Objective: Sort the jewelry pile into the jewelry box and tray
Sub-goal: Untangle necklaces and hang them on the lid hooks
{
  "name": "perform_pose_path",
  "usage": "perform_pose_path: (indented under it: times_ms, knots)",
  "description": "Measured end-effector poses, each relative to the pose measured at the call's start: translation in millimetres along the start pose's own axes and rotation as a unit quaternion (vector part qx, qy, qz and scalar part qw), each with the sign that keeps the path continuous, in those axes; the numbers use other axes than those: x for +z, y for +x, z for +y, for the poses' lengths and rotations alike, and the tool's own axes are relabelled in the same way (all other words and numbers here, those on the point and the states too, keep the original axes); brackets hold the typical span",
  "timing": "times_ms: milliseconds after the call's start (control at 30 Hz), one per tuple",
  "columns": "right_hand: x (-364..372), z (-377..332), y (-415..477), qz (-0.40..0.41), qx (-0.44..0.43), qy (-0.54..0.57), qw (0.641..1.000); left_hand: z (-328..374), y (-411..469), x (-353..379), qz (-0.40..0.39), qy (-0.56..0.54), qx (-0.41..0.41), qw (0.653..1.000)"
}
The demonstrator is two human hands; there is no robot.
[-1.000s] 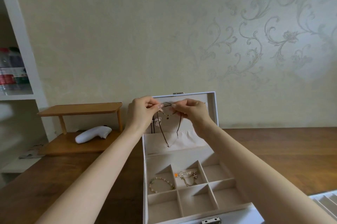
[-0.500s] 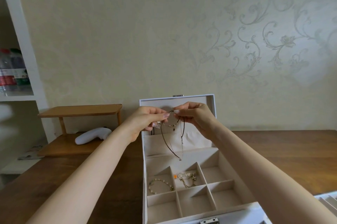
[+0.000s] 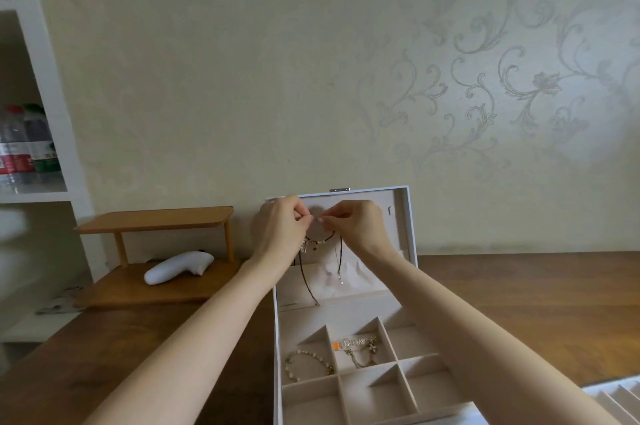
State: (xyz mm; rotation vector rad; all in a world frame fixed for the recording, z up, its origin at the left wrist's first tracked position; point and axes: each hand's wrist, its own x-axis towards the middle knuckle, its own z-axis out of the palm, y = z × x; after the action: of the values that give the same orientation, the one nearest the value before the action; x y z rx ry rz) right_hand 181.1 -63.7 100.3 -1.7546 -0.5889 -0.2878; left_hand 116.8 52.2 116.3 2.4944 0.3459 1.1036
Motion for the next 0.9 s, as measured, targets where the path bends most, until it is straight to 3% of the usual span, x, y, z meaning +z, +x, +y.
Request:
perform_pose_path:
  times_ms: [133,267,500,800,900]
  knots:
    - [14,1,2,0.083,-0.018,-0.094,0.992,1,1,12,0.06,0.1,0.028,0.993]
    - [22,-1,6,0.122,0.001,-0.09,0.989,3,4,21,0.052,0.117,0.025,0.991]
    - [25,1,8,0.085,0.032,-0.114,0.989,3,4,28,-0.008,0.155,0.016,0.988]
    - [13,0,2,0.018,-0.043,-0.246,0.968,-2,2,24,-0.053,0.105,0.061,0.991]
    - [9,1,3,0.033,-0.008,-0.189,0.981,-9,5,24,-0.019,0.039,0.029,0.999]
